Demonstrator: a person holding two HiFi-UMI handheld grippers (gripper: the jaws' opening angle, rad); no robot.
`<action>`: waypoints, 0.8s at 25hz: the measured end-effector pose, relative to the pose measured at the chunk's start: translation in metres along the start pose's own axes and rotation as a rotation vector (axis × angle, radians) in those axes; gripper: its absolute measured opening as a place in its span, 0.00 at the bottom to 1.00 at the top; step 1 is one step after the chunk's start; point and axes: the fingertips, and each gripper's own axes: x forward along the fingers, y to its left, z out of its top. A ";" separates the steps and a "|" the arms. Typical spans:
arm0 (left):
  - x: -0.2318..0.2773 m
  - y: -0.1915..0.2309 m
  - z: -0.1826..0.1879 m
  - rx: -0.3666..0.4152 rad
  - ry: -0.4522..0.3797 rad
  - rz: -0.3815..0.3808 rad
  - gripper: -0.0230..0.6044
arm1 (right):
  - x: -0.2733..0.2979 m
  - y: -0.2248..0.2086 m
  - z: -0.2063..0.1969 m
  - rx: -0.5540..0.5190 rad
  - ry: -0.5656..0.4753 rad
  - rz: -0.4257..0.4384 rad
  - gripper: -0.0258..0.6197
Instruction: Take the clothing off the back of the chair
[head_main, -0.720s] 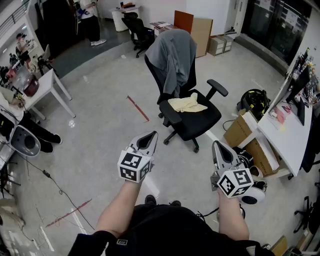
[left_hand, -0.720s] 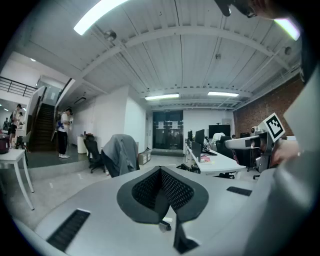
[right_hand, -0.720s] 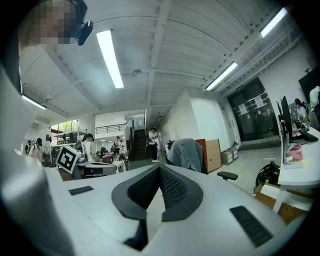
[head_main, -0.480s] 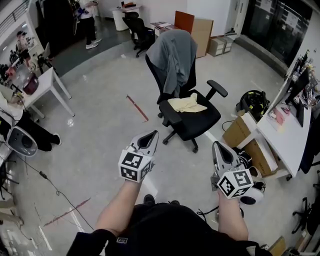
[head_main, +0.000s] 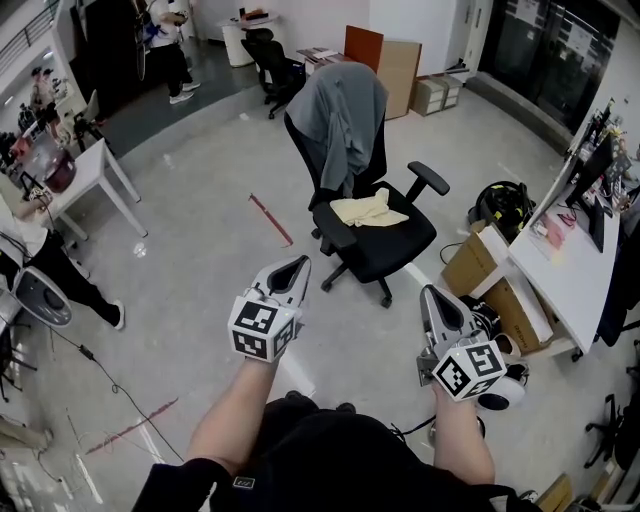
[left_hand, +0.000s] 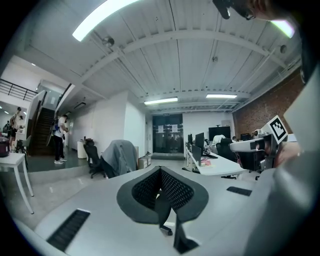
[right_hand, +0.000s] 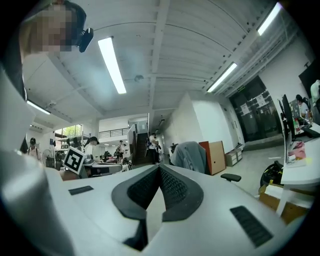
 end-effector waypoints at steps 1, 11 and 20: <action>-0.001 -0.003 -0.002 -0.006 0.003 0.003 0.04 | -0.003 -0.002 -0.002 0.011 0.001 -0.001 0.06; 0.013 -0.011 -0.016 -0.028 0.045 -0.003 0.04 | -0.018 -0.021 -0.026 0.045 0.030 -0.041 0.06; 0.063 -0.016 -0.018 -0.031 0.064 -0.073 0.04 | -0.006 -0.053 -0.025 0.056 0.044 -0.098 0.06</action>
